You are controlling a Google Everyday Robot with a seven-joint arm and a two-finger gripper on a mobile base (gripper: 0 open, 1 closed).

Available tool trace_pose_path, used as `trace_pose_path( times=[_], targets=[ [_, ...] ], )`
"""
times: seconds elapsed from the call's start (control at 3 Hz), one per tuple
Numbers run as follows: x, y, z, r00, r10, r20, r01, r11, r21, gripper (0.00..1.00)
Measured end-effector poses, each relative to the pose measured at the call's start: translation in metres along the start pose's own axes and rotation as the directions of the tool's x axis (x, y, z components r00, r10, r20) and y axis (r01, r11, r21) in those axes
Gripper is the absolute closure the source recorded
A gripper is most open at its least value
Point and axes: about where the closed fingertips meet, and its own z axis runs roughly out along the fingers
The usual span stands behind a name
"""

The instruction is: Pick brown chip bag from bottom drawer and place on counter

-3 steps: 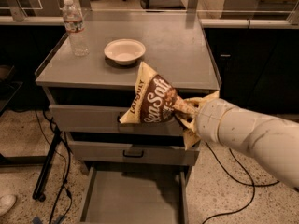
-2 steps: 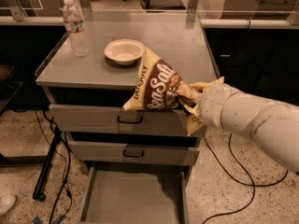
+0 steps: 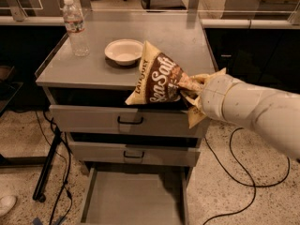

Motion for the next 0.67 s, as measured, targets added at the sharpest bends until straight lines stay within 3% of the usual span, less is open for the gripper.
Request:
trace_pose_path(
  times=[0.33,0.67],
  targets=[
    [-0.0133,-0.0521,0.0269,1.000,-0.029,0.002,0.029,0.9994,0.017,1.00],
    [-0.0189,-0.0509,0.0311,0.999,-0.035,0.008,0.034,0.9993,0.012,1.00]
  ],
)
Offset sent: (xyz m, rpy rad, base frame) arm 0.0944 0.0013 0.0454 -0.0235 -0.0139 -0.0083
